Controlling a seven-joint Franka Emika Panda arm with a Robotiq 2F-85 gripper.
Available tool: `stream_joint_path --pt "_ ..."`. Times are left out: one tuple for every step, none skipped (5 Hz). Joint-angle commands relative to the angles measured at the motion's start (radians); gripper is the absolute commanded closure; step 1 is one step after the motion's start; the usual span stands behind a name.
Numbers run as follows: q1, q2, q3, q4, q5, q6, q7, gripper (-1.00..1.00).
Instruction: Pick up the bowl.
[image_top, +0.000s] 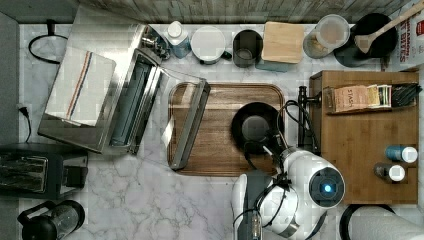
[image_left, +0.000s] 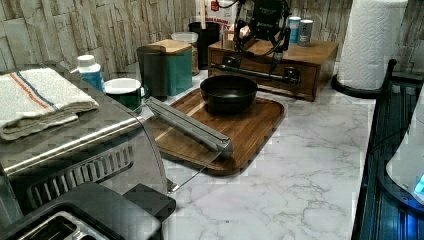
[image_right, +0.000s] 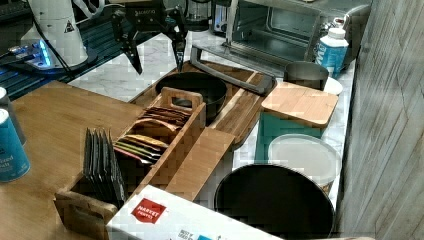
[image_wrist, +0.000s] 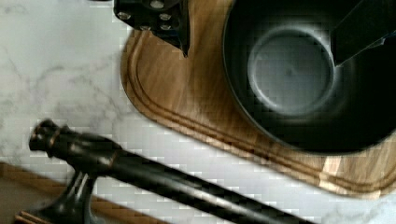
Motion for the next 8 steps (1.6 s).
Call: stream_joint_path --pt "0.007 0.068 -0.012 -0.030 0.029 0.051 -0.134 -1.00" --pt "0.014 0.107 -0.007 -0.033 0.062 0.099 -0.157 -1.00" --pt "0.013 0.128 0.001 -0.031 0.085 0.123 -0.160 -1.00" --pt "0.006 0.093 0.006 -0.039 0.099 0.113 -0.154 0.71" --pt "0.003 0.087 0.004 -0.043 0.111 0.105 -0.148 1.00" --pt "0.005 0.077 0.005 -0.042 0.143 0.091 -0.165 1.00" --pt "0.010 0.057 0.008 -0.039 0.113 0.082 -0.149 1.00" --pt "0.013 0.006 0.008 -0.022 0.147 0.010 -0.194 1.00"
